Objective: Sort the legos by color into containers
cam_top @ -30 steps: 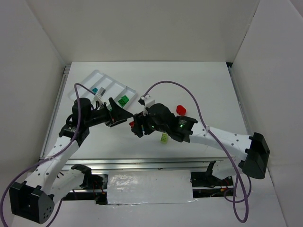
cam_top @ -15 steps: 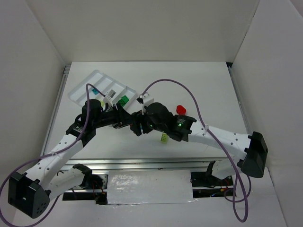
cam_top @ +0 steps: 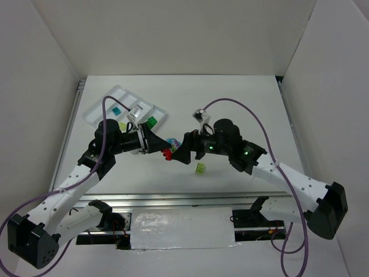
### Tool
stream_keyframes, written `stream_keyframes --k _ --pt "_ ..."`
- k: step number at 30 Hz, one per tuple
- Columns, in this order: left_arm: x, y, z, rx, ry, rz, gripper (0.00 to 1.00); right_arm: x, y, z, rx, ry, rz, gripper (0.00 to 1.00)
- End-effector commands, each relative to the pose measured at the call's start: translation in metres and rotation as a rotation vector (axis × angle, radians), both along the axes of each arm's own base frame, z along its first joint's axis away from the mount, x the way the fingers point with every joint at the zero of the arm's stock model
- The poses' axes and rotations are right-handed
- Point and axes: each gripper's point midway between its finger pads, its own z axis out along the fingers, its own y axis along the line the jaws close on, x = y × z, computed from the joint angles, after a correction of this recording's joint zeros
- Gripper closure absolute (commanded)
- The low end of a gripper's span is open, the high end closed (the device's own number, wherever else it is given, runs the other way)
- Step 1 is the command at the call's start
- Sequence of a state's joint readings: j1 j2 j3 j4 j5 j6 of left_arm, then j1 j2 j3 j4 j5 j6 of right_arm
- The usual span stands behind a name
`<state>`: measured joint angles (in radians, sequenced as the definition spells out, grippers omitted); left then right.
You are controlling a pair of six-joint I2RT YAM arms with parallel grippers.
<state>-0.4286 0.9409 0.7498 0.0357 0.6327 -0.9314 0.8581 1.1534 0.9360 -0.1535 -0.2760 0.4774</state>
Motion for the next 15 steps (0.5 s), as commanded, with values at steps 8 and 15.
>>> stream_keyframes --k 8,15 --pt "-0.041 -0.011 0.055 -0.134 -0.332 -0.287 1.0 -0.06 -0.021 0.072 0.35 -0.001 0.383 0.0" --pt "-0.053 -0.012 0.062 -0.154 -0.371 -0.339 1.0 -0.056 -0.012 0.086 0.417 0.001 0.409 0.18"
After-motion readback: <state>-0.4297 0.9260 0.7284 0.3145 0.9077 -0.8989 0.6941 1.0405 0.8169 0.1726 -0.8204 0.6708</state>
